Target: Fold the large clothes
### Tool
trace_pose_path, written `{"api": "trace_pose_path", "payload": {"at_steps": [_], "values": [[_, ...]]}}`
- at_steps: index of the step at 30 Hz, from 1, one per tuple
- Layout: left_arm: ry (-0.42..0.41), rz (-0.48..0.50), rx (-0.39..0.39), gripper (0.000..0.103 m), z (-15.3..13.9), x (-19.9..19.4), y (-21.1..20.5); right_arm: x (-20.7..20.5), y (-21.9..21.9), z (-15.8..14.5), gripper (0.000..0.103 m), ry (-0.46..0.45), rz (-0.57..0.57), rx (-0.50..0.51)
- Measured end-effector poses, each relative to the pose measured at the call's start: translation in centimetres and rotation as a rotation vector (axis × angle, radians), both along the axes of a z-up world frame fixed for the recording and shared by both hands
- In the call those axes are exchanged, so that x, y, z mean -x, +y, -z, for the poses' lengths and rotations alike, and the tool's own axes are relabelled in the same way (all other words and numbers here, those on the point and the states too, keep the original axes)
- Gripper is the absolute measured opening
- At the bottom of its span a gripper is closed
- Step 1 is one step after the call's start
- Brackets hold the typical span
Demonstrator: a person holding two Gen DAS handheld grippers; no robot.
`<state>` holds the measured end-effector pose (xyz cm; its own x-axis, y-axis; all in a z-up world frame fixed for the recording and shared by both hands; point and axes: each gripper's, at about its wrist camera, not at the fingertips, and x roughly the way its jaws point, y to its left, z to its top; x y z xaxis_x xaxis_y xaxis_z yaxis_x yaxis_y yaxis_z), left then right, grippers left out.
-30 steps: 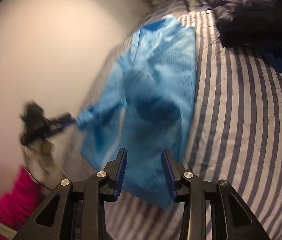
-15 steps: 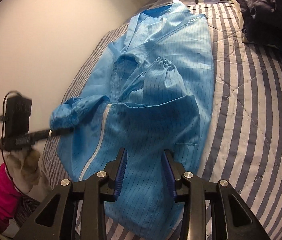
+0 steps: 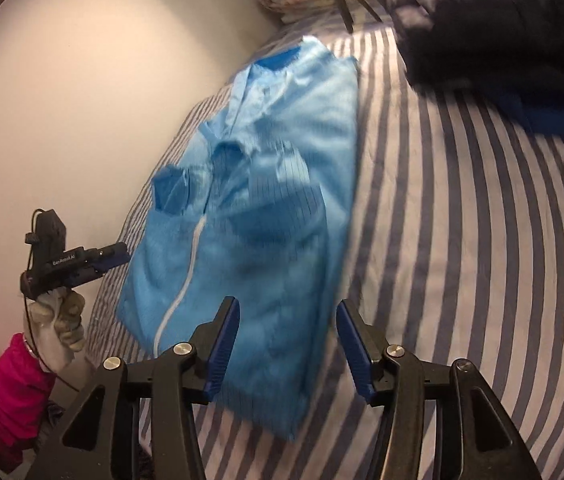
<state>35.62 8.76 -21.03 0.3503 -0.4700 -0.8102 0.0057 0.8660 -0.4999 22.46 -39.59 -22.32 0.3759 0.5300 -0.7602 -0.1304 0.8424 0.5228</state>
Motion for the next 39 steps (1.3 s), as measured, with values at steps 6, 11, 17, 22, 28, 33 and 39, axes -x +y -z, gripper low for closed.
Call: {"api": "trace_pose_path", "payload": {"at_steps": [6,11,17,22,28,33,39], "values": [[0.016,0.055,-0.031,0.047,0.9,1.7,-1.9,-0.2,0.1,1.3,0.053,0.031,0.034,-0.039],[-0.002,0.074,-0.073,0.012,0.7,2.2,-3.2,-2.1,0.9,1.6,0.039,0.040,0.041,-0.020],[-0.001,0.024,-0.059,0.003,0.4,3.8,-2.2,-2.7,3.1,1.1,0.004,-0.004,-0.011,0.071],[0.011,0.024,-0.100,0.022,1.4,3.6,-2.1,-3.0,3.2,2.2,0.003,0.036,0.005,0.161],[-0.178,0.041,-0.145,0.023,-2.2,4.0,-2.4,-1.5,3.3,-1.4,0.026,-0.117,0.058,0.208],[-0.193,0.133,-0.208,0.023,-1.2,1.7,-5.4,-3.0,6.9,-1.7,0.030,-0.166,-0.062,0.202],[-0.128,0.091,-0.209,0.023,2.1,-1.2,-5.3,-5.6,6.2,1.5,0.030,-0.121,0.035,0.233]]}}
